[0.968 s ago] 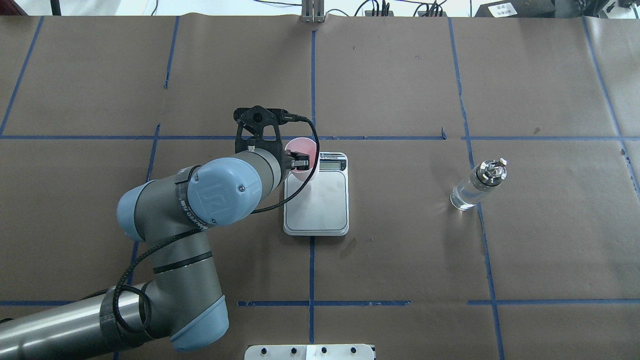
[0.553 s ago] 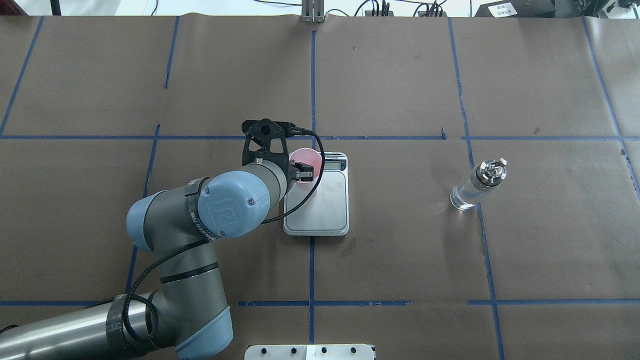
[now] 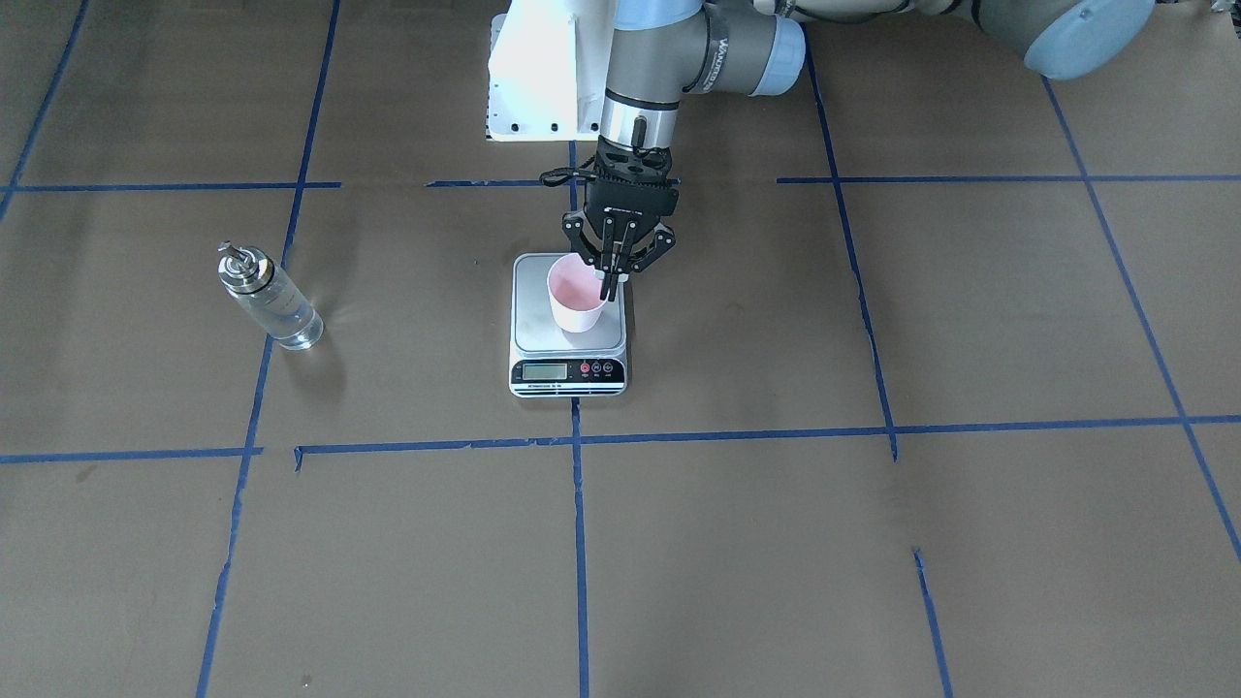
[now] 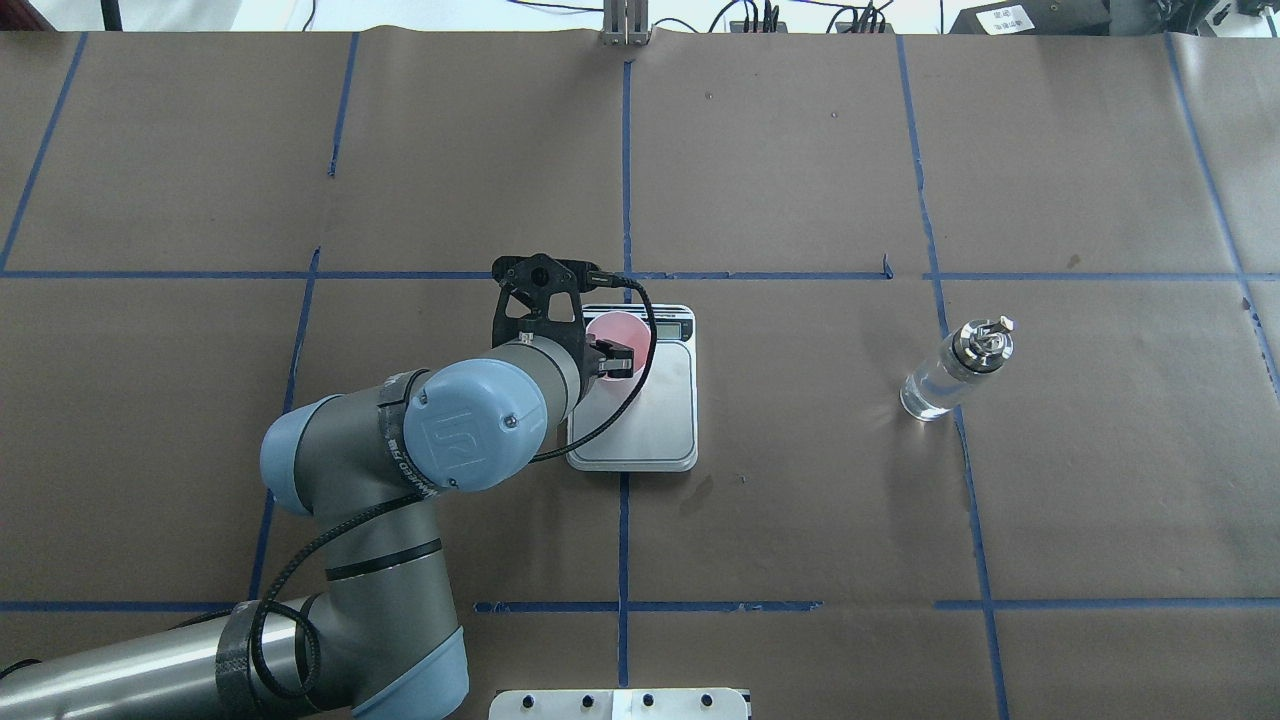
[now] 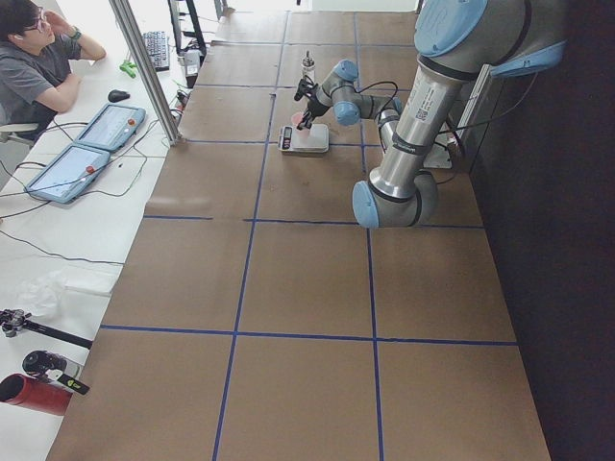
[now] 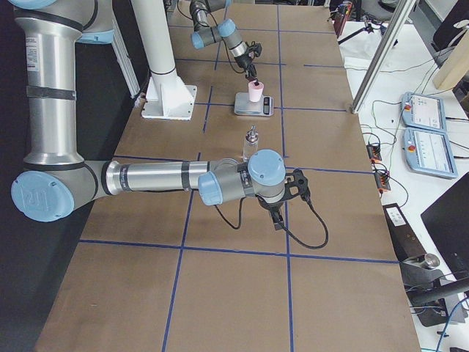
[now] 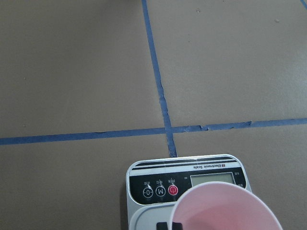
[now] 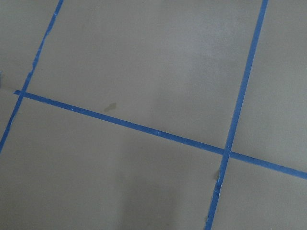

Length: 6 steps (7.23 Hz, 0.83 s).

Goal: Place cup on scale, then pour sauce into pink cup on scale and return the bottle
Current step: 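Carry the pink cup with the left gripper onto the scale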

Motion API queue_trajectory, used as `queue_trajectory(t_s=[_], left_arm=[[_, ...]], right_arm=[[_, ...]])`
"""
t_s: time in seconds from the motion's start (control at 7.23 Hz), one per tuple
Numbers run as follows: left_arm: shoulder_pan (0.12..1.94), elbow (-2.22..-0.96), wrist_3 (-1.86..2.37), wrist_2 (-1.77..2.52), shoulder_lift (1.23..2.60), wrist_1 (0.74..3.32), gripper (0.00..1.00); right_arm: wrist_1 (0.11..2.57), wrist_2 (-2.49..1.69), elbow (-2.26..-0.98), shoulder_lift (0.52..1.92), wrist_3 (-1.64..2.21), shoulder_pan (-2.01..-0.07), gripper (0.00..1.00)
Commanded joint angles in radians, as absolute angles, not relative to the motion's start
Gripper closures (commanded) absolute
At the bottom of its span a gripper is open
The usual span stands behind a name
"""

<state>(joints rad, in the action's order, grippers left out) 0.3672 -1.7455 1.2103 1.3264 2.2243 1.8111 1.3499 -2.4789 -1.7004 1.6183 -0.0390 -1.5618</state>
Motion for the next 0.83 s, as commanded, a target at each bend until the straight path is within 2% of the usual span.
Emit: queue_trajectory(t_s=[0.0,0.14,0.28,0.42,0.55,0.69], left_arm=[[0.367,-1.747,1.210,1.327,2.224,1.813,0.74],[0.367,-1.746,1.210,1.327,2.224,1.813,0.69],[0.365,-1.746,1.210,1.327,2.224,1.813,0.67],[0.367,-1.747,1.210,1.327,2.223,1.813,0.52],[0.367,-1.758,1.210,1.328,2.218,1.813,0.07],[0.370,-1.784,1.212,1.333,2.218,1.816,0.00]], right_arm=[[1.350,-2.479,-1.703,1.620,-0.038,-1.562,0.00],[1.350,-2.479,-1.701,1.620,-0.038,-1.563,0.00],[1.350,-2.479,-1.701,1.620,-0.038,-1.563,0.00],[1.350,-2.479,-1.701,1.620,-0.040,-1.563,0.00],[1.350,-2.479,-1.701,1.620,-0.038,-1.562,0.00],[1.350,-2.479,-1.703,1.620,-0.038,-1.562,0.00]])
